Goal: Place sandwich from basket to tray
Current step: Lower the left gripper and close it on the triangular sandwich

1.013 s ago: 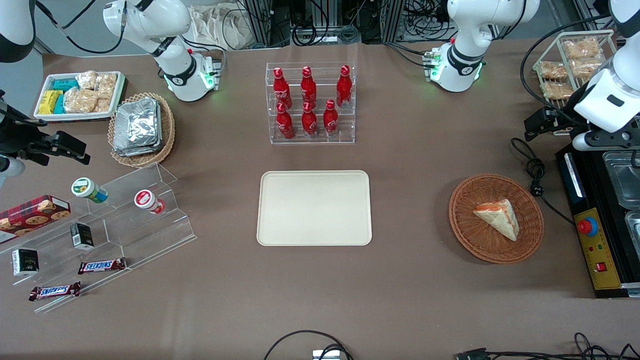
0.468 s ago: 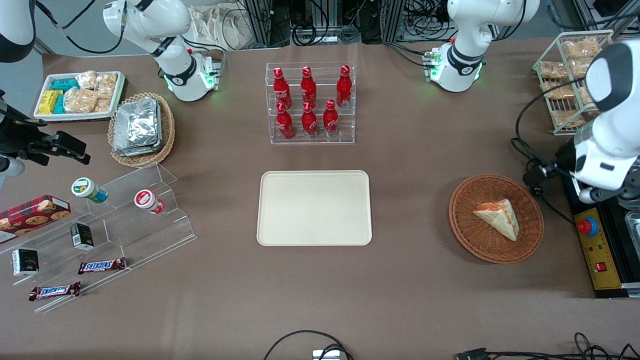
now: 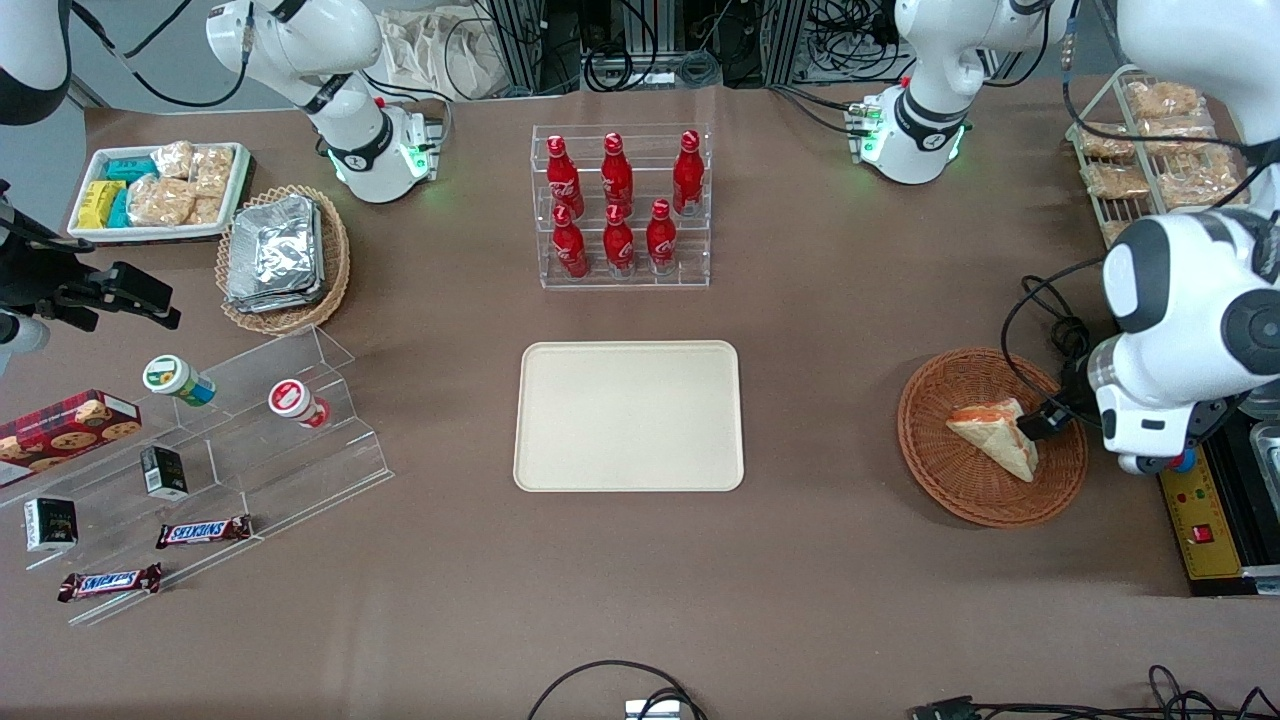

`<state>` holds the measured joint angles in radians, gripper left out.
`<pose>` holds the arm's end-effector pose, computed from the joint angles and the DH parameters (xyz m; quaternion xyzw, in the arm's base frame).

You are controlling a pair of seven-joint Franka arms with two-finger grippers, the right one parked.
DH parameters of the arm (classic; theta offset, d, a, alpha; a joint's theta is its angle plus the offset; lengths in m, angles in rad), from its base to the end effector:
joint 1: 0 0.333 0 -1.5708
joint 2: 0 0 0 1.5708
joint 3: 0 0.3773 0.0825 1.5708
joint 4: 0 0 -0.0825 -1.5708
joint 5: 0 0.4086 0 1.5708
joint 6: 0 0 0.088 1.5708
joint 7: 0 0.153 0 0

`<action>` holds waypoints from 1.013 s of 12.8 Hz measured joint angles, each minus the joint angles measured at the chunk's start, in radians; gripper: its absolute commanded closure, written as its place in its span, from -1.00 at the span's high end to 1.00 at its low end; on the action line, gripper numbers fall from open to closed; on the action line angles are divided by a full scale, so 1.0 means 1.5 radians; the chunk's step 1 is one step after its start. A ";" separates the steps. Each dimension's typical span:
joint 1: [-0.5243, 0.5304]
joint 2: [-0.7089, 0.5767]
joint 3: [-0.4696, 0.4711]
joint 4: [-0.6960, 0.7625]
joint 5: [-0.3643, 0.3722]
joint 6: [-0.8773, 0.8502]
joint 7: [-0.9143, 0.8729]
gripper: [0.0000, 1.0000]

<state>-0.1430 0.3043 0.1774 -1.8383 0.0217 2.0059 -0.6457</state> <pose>0.6460 0.0181 0.3560 -0.9425 -0.3256 0.0521 0.0544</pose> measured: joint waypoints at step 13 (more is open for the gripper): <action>0.000 0.099 0.006 -0.073 -0.069 0.157 -0.013 -0.41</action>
<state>-0.1430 0.4533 0.1857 -1.9476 -0.0817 2.2416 -0.6646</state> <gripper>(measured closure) 0.291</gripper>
